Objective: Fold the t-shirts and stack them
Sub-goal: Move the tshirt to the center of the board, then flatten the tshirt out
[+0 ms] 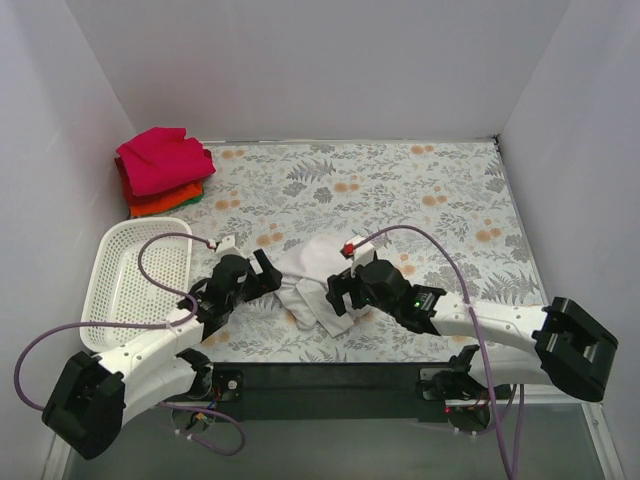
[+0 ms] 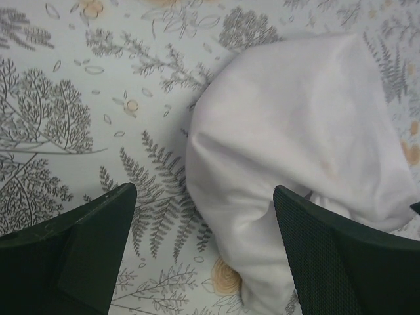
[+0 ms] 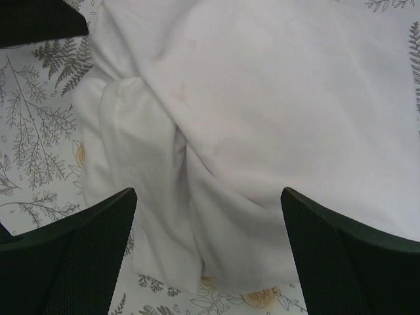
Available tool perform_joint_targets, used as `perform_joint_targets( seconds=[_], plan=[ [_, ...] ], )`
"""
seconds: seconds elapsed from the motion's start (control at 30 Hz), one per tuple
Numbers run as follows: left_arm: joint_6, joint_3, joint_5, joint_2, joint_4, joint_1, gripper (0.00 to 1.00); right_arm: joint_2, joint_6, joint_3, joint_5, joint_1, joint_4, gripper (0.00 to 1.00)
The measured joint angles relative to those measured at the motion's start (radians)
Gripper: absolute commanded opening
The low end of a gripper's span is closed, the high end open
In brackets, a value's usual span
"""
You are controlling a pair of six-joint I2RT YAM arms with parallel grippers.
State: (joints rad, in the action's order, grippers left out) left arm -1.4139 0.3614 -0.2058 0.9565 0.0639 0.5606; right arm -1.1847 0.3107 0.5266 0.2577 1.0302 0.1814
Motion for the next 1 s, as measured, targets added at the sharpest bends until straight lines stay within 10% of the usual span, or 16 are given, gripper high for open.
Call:
perform_joint_targets(
  seconds=[0.67, 0.87, 1.0],
  plan=[
    [-0.068, -0.091, 0.043, -0.049, 0.011, 0.044, 0.78, -0.407, -0.005, 0.256, 0.019, 0.119, 0.135, 0.77],
    [-0.067, -0.103, 0.077, -0.023, -0.037, 0.045, 0.78, -0.445, -0.01, 0.27, 0.05, 0.119, 0.135, 0.48],
    [-0.059, -0.106, 0.098, 0.021, -0.09, 0.058, 0.78, -0.441, -0.026, 0.269, 0.098, 0.119, 0.135, 0.07]
  ],
)
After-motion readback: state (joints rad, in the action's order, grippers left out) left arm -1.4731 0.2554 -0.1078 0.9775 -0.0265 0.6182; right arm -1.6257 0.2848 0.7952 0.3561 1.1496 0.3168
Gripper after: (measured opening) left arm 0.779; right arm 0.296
